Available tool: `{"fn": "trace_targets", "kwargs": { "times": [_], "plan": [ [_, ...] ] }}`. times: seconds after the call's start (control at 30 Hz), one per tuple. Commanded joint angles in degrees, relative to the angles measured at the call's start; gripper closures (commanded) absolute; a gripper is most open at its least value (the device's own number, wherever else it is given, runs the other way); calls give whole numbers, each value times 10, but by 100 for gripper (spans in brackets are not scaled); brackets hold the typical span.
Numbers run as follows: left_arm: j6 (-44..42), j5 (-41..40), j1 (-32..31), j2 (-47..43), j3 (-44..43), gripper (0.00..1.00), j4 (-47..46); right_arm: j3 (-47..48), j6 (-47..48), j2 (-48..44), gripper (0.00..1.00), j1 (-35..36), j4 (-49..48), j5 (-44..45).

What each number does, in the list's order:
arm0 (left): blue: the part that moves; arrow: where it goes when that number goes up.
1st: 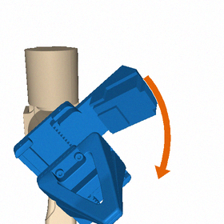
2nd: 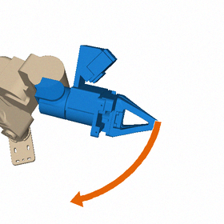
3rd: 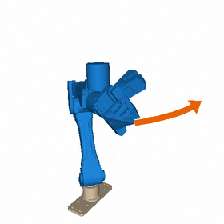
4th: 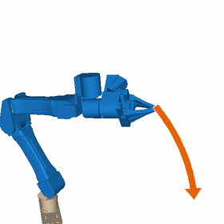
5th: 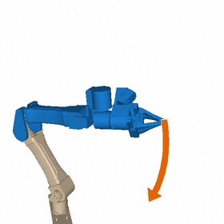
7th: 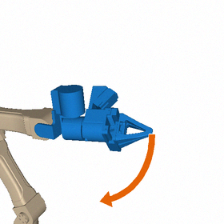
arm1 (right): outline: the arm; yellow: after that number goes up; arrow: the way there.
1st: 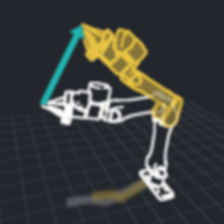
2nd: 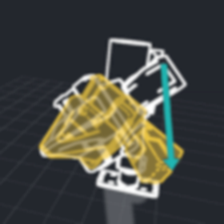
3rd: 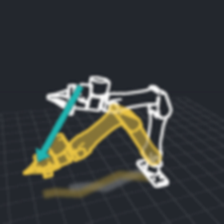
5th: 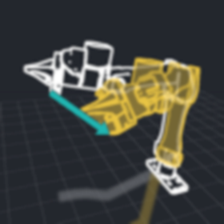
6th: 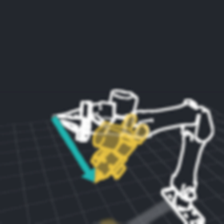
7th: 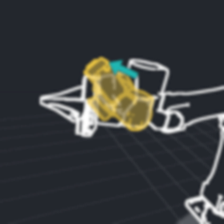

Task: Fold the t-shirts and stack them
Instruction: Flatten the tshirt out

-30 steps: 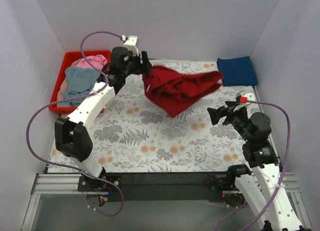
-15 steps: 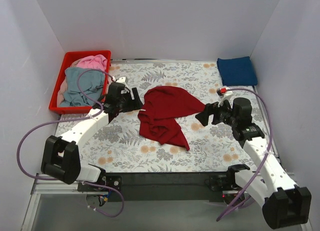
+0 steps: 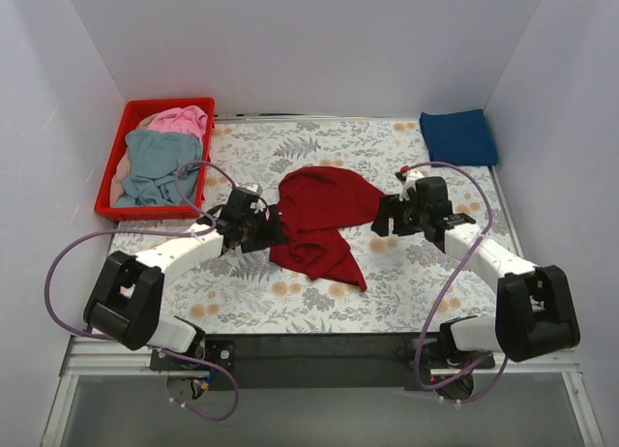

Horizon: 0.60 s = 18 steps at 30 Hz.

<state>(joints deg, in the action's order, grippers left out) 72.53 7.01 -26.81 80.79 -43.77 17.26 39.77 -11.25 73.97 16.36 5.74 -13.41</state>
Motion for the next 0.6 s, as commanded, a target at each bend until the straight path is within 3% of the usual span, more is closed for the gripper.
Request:
{"fn": "trace_targets", "kwargs": {
  "times": [0.0,0.23,0.57],
  "plan": [
    [9,-2,-13,23,-11,32,-9,68,38,56,21,6,-43,42],
    [10,-16,-21,48,-13,32,-3,135,100,158,27,63,-48,8],
    [5,-26,-27,91,-24,37,12,175,111,252,33,112,-41,104]
  ]
}}
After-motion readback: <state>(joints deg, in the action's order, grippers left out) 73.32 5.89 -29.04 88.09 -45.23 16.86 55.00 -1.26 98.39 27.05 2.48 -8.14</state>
